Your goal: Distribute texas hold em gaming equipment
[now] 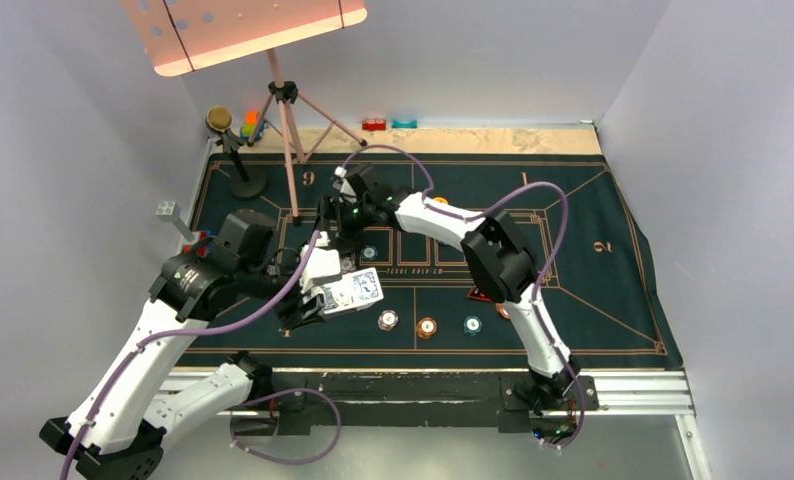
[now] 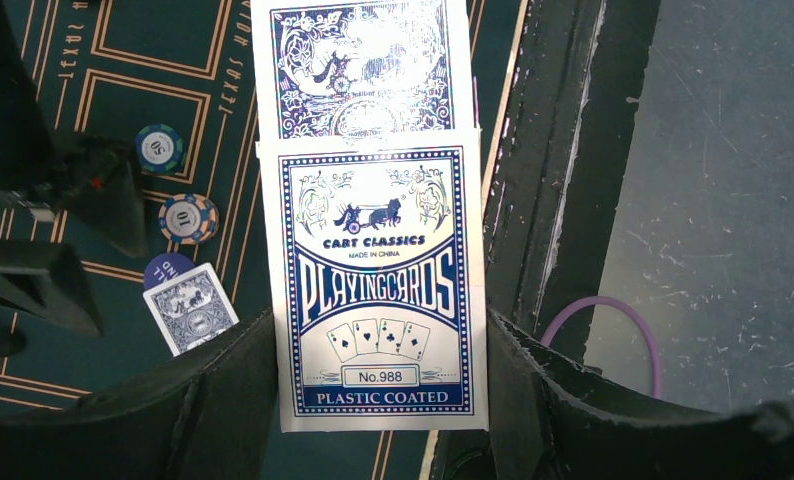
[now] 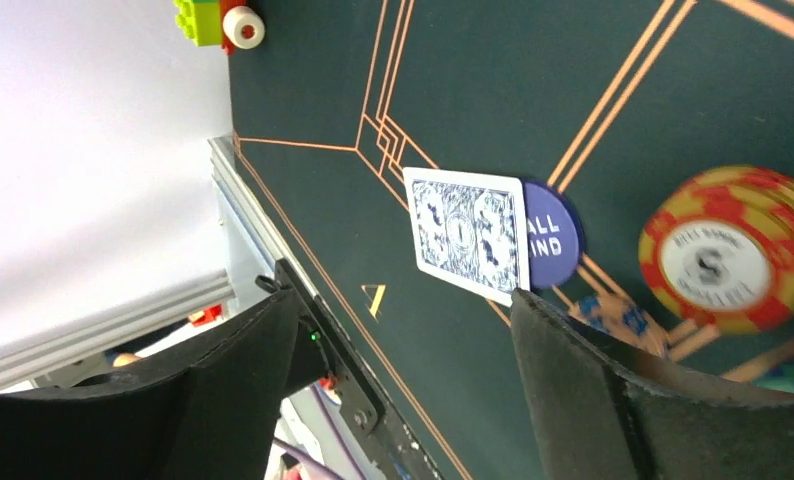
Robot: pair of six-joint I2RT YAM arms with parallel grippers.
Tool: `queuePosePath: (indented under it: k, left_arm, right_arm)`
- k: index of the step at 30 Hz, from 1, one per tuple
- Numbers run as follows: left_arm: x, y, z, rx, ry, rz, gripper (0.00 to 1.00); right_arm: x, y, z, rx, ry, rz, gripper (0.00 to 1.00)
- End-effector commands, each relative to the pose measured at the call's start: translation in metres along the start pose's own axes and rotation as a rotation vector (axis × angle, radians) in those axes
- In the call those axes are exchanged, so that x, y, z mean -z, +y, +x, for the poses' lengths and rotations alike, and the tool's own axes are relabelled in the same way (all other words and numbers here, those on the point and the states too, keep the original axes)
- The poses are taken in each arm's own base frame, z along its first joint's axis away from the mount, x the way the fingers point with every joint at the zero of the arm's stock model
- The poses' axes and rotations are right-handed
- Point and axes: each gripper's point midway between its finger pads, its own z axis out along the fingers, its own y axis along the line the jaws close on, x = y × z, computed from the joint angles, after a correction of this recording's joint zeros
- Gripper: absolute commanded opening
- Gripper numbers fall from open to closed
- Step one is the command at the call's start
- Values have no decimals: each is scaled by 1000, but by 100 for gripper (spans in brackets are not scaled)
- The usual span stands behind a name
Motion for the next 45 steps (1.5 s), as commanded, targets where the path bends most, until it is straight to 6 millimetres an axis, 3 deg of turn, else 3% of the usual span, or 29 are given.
queuePosePath:
  k: [1, 3, 6, 9, 15, 18, 22, 25, 31, 38, 45]
  left_arm:
    - [5, 6, -15, -21, -51, -29, 1]
    - [5, 7, -15, -21, -49, -32, 1]
    - [5, 7, -17, -19, -56, -36, 0]
    - [5, 8, -18, -18, -59, -36, 0]
    - [4, 11, -20, -18, -57, -42, 0]
    - [3, 13, -21, -20, -59, -44, 0]
    - [3, 14, -20, -16, -54, -48, 0]
    - [3, 14, -21, -16, -57, -50, 0]
    - [4, 15, -23, -17, -62, -53, 0]
    - [7, 13, -28, -15, -80, -47, 0]
    - [9, 11, -30, -18, -85, -44, 0]
  right_arm:
    - [90, 70, -51, 169, -197, -42, 84]
    - [129, 82, -57, 192, -262, -57, 86]
    - [182, 84, -54, 211, -332, -64, 88]
    - [222, 80, -34, 226, -366, -84, 90]
    - [252, 78, 29, 231, -335, -148, 93]
    - [250, 87, 55, 240, -304, -198, 94]
    - [233, 96, 84, 260, -230, -194, 95]
    - [223, 100, 97, 256, -187, -212, 96]
    - [211, 111, 112, 240, -141, -259, 98]
    - [198, 94, 122, 191, -109, -234, 98]
    - [201, 90, 120, 170, -117, -212, 77]
